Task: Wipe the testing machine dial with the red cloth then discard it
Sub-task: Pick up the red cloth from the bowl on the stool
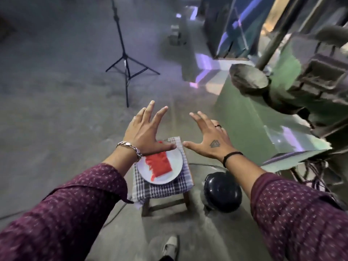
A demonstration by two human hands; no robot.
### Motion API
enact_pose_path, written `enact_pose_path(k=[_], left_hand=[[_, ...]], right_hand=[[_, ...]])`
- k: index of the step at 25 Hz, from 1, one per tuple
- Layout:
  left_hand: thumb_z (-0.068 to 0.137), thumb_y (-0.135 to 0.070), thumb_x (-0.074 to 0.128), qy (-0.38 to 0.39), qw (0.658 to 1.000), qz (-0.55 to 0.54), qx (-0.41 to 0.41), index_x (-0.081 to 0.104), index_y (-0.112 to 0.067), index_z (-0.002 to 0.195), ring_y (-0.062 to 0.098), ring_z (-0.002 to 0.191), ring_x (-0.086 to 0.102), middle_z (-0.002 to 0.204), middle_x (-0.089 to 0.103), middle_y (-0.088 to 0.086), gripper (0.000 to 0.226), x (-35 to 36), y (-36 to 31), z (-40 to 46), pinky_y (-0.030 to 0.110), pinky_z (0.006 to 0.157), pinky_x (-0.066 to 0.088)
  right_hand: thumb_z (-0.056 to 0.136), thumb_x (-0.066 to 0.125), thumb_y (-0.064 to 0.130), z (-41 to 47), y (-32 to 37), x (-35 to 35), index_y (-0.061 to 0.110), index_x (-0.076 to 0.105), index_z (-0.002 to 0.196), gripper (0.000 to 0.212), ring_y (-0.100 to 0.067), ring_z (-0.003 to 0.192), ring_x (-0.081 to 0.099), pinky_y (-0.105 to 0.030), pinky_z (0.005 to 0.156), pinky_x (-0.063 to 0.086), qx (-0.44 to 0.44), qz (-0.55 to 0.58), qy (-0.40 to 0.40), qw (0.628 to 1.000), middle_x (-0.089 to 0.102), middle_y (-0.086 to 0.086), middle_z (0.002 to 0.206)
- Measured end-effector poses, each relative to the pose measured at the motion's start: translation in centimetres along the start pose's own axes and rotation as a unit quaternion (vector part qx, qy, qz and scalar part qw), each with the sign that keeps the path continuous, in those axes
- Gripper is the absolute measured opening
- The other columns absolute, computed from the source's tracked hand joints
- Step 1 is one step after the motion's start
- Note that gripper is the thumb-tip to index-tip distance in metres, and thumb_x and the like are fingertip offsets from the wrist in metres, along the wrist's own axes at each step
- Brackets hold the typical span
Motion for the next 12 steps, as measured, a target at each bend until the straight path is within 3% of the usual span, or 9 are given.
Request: enact_pose_path(k=[6,12], left_hand=[[0.065,-0.092,0.074,0.042,0.995,-0.020,-0.094,0.008,-0.046,0.173,0.038,0.167,0.014,0.185,-0.003,0.007,0.135,6.9,10.2,-2.6,0.060,0.128,0.032],[0.069,-0.088,0.072,0.060,0.990,-0.034,-0.125,0.010,-0.044,0.173,0.038,0.166,0.016,0.185,-0.001,0.007,0.128,13.4,15.6,-3.8,0.058,0.127,0.033]], right_hand=[[0.076,0.068,0.085,5.2,2.4,12.9,0.054,0.026,0.172,0.109,-0.037,0.159,0.042,-0.057,0.126,0.040,0.007,0.057,0.106,0.993,0.034,0.004,0.182],[0.092,0.081,0.061,8.4,1.7,25.5,0.030,0.037,0.173,0.097,-0.032,0.156,0.049,-0.049,0.128,0.042,0.069,0.120,0.188,0.972,0.050,-0.006,0.173]])
Point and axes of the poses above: each hand's wrist, its own z-axis towards the middle knuckle, its own x-axis out of the palm, y = z × x, the point moved 2 cm from there along z, towards the middle knuckle
